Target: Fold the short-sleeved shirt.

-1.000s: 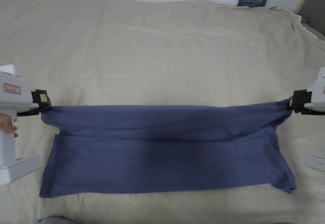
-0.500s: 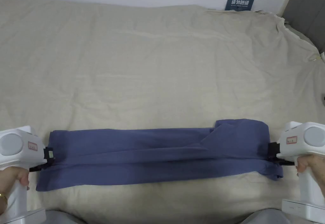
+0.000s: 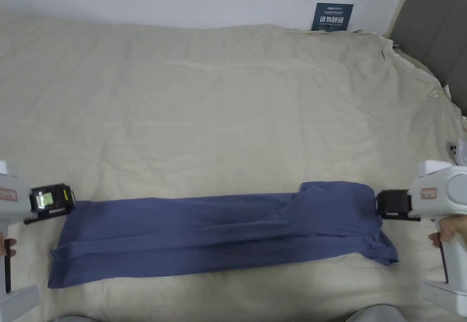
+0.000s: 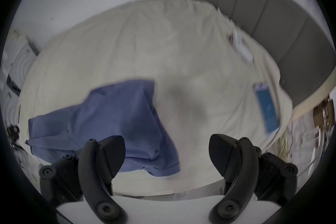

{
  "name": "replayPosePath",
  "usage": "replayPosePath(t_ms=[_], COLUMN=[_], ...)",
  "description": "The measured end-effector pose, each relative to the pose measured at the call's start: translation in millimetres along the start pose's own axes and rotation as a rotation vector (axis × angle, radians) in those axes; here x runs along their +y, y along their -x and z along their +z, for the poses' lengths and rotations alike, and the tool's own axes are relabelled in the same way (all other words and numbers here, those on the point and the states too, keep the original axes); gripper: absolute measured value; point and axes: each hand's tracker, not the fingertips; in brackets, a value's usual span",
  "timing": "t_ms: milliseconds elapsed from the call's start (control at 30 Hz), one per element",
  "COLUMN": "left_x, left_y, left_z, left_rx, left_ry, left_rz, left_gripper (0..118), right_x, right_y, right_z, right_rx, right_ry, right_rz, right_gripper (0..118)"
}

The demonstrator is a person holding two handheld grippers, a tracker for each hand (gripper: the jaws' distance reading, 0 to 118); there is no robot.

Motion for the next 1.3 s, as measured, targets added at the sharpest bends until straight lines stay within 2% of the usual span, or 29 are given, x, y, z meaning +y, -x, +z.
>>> replayPosePath(t_ms=[133, 267, 400, 433, 567, 600, 667, 700, 767, 800, 833, 900, 967, 1300], left_x=[30, 29, 8, 3, -17, -22, -29, -33, -38, -41, -43, -46, -48, -53], left_y=[-26, -58, -89, -96, -116, -120, -125, -127, -130, -131, -130, -130, -131, -132], left_z=[47, 78, 95, 97, 103, 103, 101, 101, 99, 98, 97, 97, 93, 90], left_rx=[-0.025, -0.015, -0.011, -0.016, -0.085, -0.084, -0.082, -0.082, -0.088, -0.091, -0.099, -0.122, -0.123, -0.142], left_ry=[-0.207, -0.414, -0.627, -0.658, -0.756, -0.769, -0.778, -0.777, -0.778, -0.776, -0.776, -0.759, -0.748, -0.714], left_rz=[-0.096, -0.148, -0.199, -0.205, -0.242, -0.257, -0.283, -0.291, -0.294, -0.287, -0.273, -0.269, -0.269, -0.284], left_gripper=[118, 118, 117, 115, 99, 88, 84, 73, 39, 21, 14, 2, 0, 0], right_x=[31, 33, 15, 10, -9, -12, -20, -22, -26, -28, -28, -26, -27, -27], right_y=[7, 22, 43, 48, 65, 70, 77, 79, 83, 84, 85, 84, 85, 88], right_z=[65, 115, 135, 137, 138, 137, 138, 138, 138, 139, 139, 134, 134, 127], right_rx=[-0.014, 0.041, 0.043, 0.044, 0.094, 0.097, 0.102, 0.105, 0.129, 0.138, 0.143, 0.156, 0.16, 0.168], right_ry=[-0.259, -0.533, -0.751, -0.782, -0.861, -0.868, -0.885, -0.885, -0.891, -0.892, -0.884, -0.871, -0.866, -0.837], right_rz=[0.065, 0.041, 0.034, 0.028, 0.027, 0.033, 0.045, 0.05, 0.056, 0.05, 0.049, 0.052, 0.047, 0.002], right_gripper=[96, 97, 112, 113, 113, 113, 113, 111, 95, 72, 53, 23, 2, 0])
